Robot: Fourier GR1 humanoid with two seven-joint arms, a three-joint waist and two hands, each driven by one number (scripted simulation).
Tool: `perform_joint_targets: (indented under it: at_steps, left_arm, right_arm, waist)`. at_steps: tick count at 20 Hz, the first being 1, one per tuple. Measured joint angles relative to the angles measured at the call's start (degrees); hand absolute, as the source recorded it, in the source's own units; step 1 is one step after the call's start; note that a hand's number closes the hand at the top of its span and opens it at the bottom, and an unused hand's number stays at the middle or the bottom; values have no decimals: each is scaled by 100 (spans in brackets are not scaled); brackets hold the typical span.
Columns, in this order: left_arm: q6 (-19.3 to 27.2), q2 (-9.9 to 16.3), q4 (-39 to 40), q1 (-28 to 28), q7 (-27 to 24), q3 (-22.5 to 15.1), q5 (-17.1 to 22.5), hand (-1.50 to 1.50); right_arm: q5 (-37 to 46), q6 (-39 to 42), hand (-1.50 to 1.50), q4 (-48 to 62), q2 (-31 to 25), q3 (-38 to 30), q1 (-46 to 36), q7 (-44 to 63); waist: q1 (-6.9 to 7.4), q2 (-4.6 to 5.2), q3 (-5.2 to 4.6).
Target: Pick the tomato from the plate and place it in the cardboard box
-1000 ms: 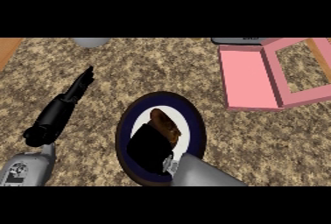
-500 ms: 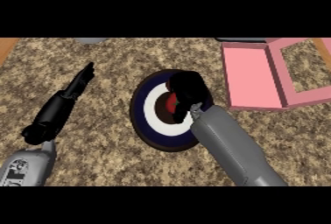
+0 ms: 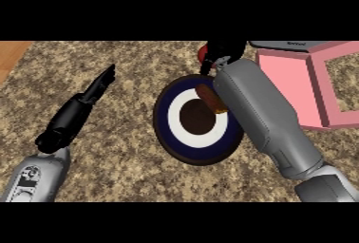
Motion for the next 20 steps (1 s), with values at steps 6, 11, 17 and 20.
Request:
perform_joint_targets:
  at_steps: [6,11,17,20]
  left_arm:
    - [0,-33,78,-32,-22,-20,-29,0]
    - [32,-44,150,-31,-58,18,-46,0]
    - [31,-1,161,20,-55,110,-27,0]
    - [49,-22,165,46,-75,115,-42,0]
  right_arm:
    - [445,-778,150,732,-194,-331,-961,894]
    - [790,-1370,150,1171,-532,-625,-1372,1418]
    - [1063,-1748,150,1618,-994,-968,-1614,1579]
    - [1133,-1901,150,1856,-1206,-1136,-1650,1573]
  waist:
    - [7,-29,-4]
    - [-62,-45,-3]
    - [-161,-84,1]
    - [-199,-94,3]
